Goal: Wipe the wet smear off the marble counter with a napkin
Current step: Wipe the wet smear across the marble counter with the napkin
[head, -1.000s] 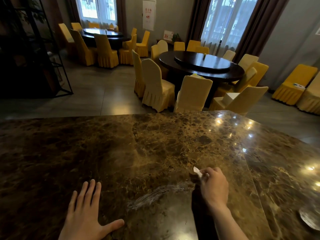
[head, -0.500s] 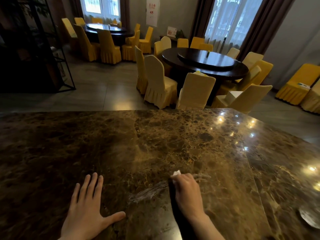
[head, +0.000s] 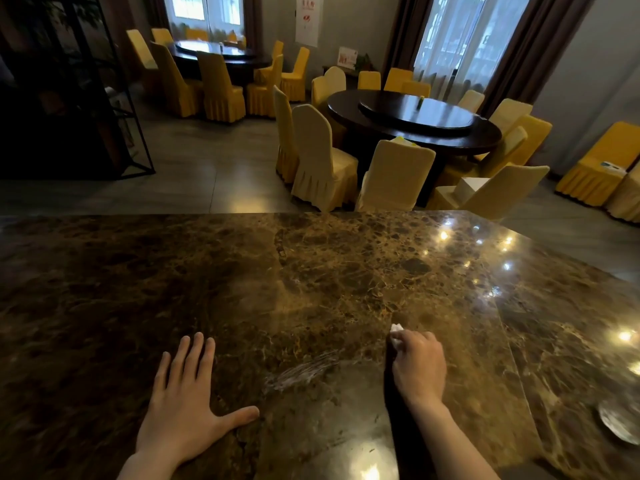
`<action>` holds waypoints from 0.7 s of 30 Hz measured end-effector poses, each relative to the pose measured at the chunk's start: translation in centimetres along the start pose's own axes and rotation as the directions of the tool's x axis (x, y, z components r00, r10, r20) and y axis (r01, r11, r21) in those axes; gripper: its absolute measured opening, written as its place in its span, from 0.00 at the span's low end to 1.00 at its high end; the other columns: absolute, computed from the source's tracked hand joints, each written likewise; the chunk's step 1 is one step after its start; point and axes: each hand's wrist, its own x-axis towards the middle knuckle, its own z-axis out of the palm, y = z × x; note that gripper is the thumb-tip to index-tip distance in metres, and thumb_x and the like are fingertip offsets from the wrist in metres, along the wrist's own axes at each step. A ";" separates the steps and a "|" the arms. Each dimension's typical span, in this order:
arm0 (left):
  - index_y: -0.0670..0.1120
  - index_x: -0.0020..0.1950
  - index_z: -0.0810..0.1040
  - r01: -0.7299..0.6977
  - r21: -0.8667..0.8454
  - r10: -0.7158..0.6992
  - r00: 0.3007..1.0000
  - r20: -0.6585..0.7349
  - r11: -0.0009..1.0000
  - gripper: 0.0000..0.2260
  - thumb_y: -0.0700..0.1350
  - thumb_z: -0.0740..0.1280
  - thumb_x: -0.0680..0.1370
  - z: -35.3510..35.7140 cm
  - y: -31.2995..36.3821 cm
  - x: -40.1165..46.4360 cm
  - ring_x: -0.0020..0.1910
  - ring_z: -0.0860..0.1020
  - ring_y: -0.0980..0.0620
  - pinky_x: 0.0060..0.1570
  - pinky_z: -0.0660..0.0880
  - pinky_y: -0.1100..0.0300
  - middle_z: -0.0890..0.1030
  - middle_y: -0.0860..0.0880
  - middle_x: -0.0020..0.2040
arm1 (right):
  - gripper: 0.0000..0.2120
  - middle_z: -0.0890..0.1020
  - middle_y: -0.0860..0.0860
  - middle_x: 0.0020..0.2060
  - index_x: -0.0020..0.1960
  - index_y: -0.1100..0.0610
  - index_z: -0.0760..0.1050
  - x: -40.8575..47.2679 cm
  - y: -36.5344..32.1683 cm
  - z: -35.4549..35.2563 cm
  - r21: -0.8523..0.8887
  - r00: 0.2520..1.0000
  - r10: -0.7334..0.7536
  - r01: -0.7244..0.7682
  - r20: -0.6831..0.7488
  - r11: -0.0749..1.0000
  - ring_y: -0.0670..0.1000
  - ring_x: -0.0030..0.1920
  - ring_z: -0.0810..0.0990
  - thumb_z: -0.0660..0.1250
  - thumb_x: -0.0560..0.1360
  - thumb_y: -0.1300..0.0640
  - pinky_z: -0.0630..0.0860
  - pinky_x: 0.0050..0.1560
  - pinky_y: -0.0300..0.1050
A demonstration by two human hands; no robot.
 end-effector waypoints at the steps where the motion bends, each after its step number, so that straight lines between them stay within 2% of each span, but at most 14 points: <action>1: 0.49 0.80 0.30 -0.001 -0.001 0.001 1.000 -0.008 1.000 0.66 0.91 0.44 0.56 0.0 0.0 0.1 0.79 0.27 0.50 0.82 0.34 0.43 0.30 0.51 0.81 | 0.07 0.84 0.52 0.40 0.49 0.55 0.86 -0.8 -0.9 0.3 0.027 0.999 -0.036 0.035 0.024 0.999 0.52 0.42 0.77 0.72 0.75 0.64 0.74 0.41 0.47; 4: 0.49 0.80 0.31 -0.004 0.003 0.004 1.000 -0.014 1.000 0.66 0.91 0.43 0.57 0.1 0.2 0.1 0.80 0.28 0.50 0.83 0.35 0.43 0.31 0.50 0.82 | 0.06 0.83 0.45 0.40 0.49 0.51 0.86 -3.3 -3.9 1.3 0.160 0.967 -0.222 0.201 0.125 0.966 0.44 0.42 0.75 0.73 0.76 0.60 0.73 0.42 0.39; 6: 0.48 0.80 0.31 -0.006 0.007 0.006 1.000 -0.017 1.000 0.66 0.91 0.43 0.56 0.1 0.0 0.2 0.81 0.29 0.49 0.83 0.36 0.42 0.32 0.49 0.82 | 0.03 0.81 0.39 0.37 0.48 0.49 0.86 -4.2 -5.1 1.5 0.289 0.934 -0.311 0.252 0.178 0.923 0.40 0.40 0.76 0.75 0.76 0.56 0.70 0.41 0.33; 8: 0.49 0.79 0.29 -0.001 0.019 0.001 1.000 -0.007 1.000 0.66 0.91 0.41 0.56 0.1 -0.1 0.3 0.80 0.29 0.49 0.83 0.36 0.42 0.30 0.49 0.82 | 0.01 0.84 0.40 0.38 0.47 0.48 0.86 -3.2 -4.5 1.0 0.374 0.958 -0.257 0.193 0.129 0.907 0.40 0.41 0.78 0.75 0.76 0.54 0.73 0.43 0.36; 11: 0.49 0.79 0.29 0.000 0.006 0.000 1.000 -0.005 1.000 0.66 0.92 0.41 0.55 0.0 0.0 0.3 0.80 0.28 0.49 0.83 0.35 0.42 0.29 0.49 0.81 | 0.05 0.87 0.52 0.43 0.50 0.54 0.86 0.7 -0.4 -0.7 0.275 0.998 0.018 -0.002 -0.056 0.961 0.54 0.44 0.83 0.74 0.76 0.62 0.77 0.45 0.47; 14: 0.49 0.80 0.29 0.001 -0.009 -0.002 1.000 -0.011 1.000 0.67 0.92 0.43 0.56 0.1 0.0 0.3 0.80 0.28 0.49 0.83 0.35 0.42 0.29 0.50 0.81 | 0.11 0.86 0.58 0.45 0.53 0.60 0.85 3.2 3.8 -2.2 0.081 0.980 0.186 -0.180 -0.071 0.980 0.62 0.47 0.82 0.70 0.73 0.69 0.78 0.47 0.53; 15: 0.49 0.80 0.30 0.000 -0.015 0.000 1.000 -0.013 1.000 0.67 0.92 0.43 0.56 0.2 0.0 0.3 0.80 0.28 0.49 0.83 0.35 0.42 0.30 0.50 0.82 | 0.12 0.85 0.58 0.44 0.53 0.60 0.85 3.3 4.3 -2.1 0.012 0.980 0.190 -0.190 -0.052 0.982 0.63 0.46 0.81 0.69 0.73 0.69 0.77 0.45 0.53; 17: 0.49 0.80 0.31 -0.002 -0.013 0.002 1.000 -0.017 1.000 0.67 0.92 0.44 0.56 0.2 -0.1 0.2 0.80 0.28 0.49 0.83 0.35 0.42 0.30 0.50 0.82 | 0.11 0.81 0.53 0.36 0.50 0.59 0.86 2.8 3.7 -1.3 -0.069 0.994 0.111 -0.112 -0.021 0.991 0.58 0.41 0.76 0.70 0.72 0.70 0.72 0.38 0.49; 19: 0.49 0.80 0.32 -0.002 -0.020 0.001 1.000 -0.023 1.000 0.66 0.91 0.45 0.57 0.2 -0.1 0.2 0.80 0.28 0.50 0.82 0.34 0.43 0.31 0.50 0.82 | 0.10 0.75 0.47 0.34 0.49 0.56 0.86 1.5 1.3 0.0 -0.055 1.000 0.021 -0.021 -0.010 0.998 0.51 0.38 0.70 0.71 0.74 0.68 0.66 0.37 0.46; 21: 0.50 0.80 0.30 0.001 -0.015 -0.001 1.000 -0.017 1.000 0.66 0.91 0.44 0.57 0.2 -0.1 0.2 0.80 0.27 0.50 0.82 0.33 0.44 0.30 0.51 0.82 | 0.09 0.74 0.44 0.35 0.50 0.54 0.86 0.1 -1.7 1.1 0.011 0.996 -0.084 0.084 0.004 0.996 0.48 0.39 0.70 0.71 0.75 0.66 0.65 0.37 0.43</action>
